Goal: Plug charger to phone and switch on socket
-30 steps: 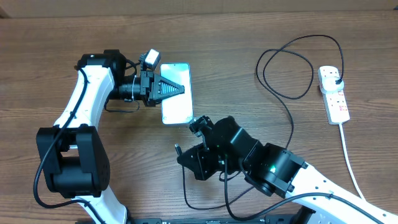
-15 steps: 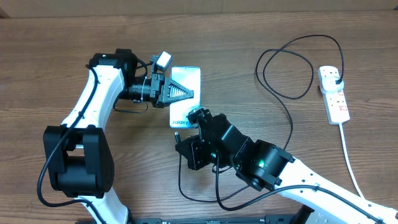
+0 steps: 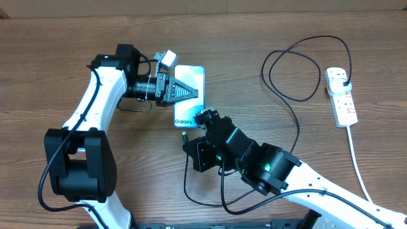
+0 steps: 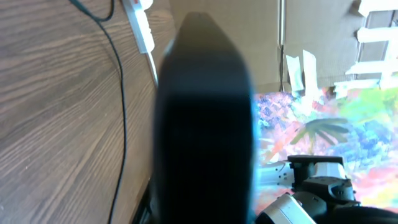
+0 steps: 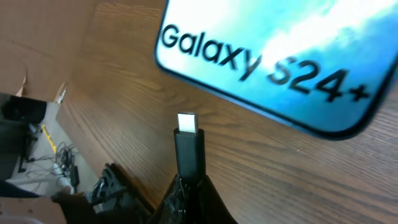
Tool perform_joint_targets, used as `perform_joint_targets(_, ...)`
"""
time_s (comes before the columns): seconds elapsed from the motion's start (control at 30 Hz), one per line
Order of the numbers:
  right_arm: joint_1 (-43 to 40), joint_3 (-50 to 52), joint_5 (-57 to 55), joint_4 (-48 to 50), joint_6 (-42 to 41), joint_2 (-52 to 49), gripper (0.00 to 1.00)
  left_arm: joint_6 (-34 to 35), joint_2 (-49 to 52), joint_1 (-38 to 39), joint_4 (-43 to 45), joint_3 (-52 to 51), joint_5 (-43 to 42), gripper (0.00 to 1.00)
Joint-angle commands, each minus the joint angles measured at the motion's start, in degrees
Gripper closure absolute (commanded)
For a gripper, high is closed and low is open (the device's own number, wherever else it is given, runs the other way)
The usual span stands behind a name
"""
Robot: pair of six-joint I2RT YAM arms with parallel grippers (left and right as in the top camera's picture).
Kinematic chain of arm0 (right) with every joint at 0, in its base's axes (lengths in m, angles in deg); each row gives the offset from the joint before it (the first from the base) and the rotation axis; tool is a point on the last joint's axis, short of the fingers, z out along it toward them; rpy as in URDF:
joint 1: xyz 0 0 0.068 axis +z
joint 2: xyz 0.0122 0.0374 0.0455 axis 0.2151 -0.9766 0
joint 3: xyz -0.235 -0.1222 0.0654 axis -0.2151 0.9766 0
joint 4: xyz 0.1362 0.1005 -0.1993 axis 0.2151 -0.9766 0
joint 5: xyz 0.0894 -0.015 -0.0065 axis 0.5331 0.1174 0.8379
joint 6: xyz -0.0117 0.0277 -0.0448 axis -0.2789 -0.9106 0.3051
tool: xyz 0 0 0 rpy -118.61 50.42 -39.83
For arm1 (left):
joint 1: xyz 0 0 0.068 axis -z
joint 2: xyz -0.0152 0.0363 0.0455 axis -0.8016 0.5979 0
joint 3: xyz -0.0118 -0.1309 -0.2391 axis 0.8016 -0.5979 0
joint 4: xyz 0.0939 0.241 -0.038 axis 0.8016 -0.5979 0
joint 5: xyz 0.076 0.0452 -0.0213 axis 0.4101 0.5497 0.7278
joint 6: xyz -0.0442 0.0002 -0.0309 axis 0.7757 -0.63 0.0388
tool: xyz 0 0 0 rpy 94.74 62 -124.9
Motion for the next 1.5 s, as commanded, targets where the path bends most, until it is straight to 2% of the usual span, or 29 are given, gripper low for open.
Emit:
perform_joint_targets(0.0,0.15,0.11,-2.62,0.33,-0.2,0.11,0.96,4.04,-0.11,-0.33,-0.22,1.29,-0.79,0.96)
perform_joint_targets(0.1,0.15,0.11,-3.17,0.37,-0.2,0.11,0.96,6.03,-0.11,-0.31,-0.17,1.29,-0.76,0.96)
perform_joint_targets(0.27,0.15,0.11,-3.63,0.37,-0.24,0.11,0.96,6.03,-0.11,-0.24,-0.2,1.29,1.86,0.96)
perform_joint_targets(0.6,0.15,0.11,-4.63,0.28,-1.77,0.11,0.96,6.56,-0.11,-0.24,-0.17,1.29,1.81,0.96)
perform_joint_targets(0.83,0.15,0.11,-3.76,0.59,-1.73,0.11,0.96,11.82,-0.11,-0.22,-0.15,1.29,1.81,0.96)
perform_joint_targets(1.17,0.15,0.11,-3.76,0.55,-2.58,0.11,0.96,12.61,-0.11,-0.22,0.07,1.29,2.08,0.96)
perform_joint_targets(1.33,0.15,0.11,-3.76,0.52,-2.84,0.11,0.96,12.61,-0.11,-0.22,0.02,1.29,4.92,0.96)
perform_joint_targets(1.47,0.13,0.11,-4.31,0.09,-5.75,0.11,0.96,12.46,-0.11,-0.22,0.04,1.29,5.01,0.96)
